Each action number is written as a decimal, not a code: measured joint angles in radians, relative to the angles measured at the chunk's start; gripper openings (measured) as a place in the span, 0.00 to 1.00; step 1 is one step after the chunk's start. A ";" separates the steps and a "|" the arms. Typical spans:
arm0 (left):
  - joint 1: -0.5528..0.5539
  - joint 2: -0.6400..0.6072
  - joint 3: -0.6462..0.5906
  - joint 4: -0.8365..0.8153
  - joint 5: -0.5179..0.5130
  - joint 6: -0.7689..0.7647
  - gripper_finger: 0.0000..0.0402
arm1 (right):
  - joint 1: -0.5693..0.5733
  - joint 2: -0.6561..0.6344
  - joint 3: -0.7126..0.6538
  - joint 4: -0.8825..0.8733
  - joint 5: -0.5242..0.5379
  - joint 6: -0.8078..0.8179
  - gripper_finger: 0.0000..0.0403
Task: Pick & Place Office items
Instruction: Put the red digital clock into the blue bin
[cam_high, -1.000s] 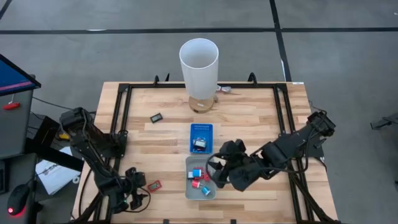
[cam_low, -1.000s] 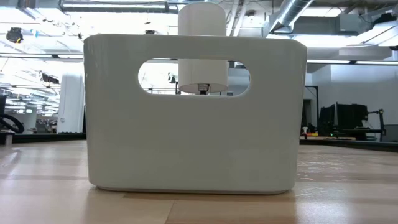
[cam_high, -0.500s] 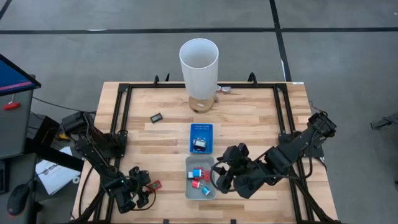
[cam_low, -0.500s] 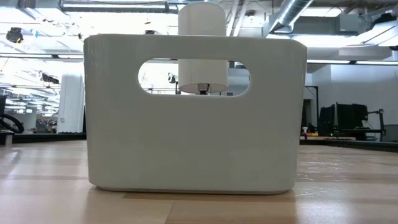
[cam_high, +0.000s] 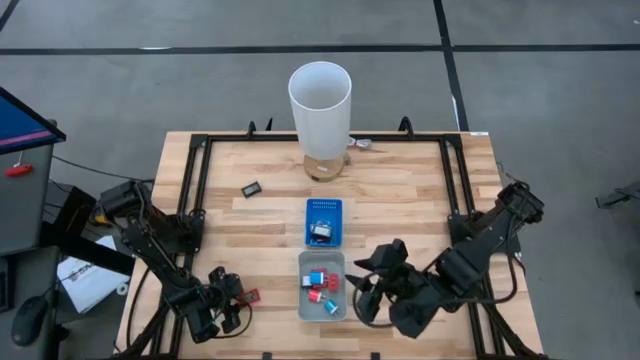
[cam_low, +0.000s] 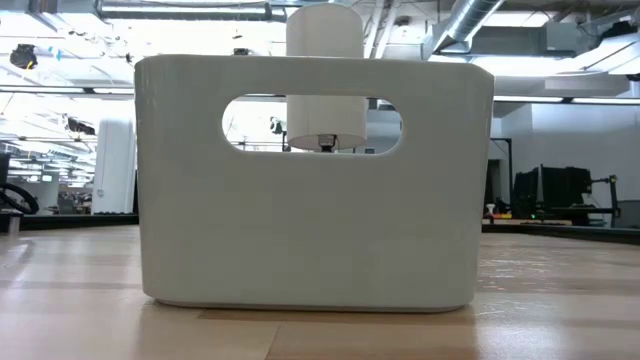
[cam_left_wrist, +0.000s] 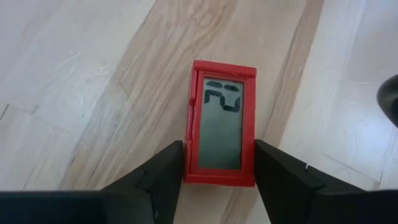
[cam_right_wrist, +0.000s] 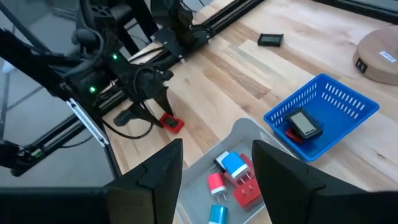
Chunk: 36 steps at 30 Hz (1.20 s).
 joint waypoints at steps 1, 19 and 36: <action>0.000 0.000 0.000 -0.002 -0.003 0.000 0.44 | 0.009 0.000 0.000 0.000 0.016 0.010 0.46; 0.170 -0.058 -0.008 -0.043 -0.108 0.206 0.40 | 0.100 0.001 0.000 0.002 0.169 0.089 0.46; 0.766 -0.477 -0.004 0.183 0.065 1.188 0.40 | 0.105 0.001 0.000 0.007 0.173 0.092 0.46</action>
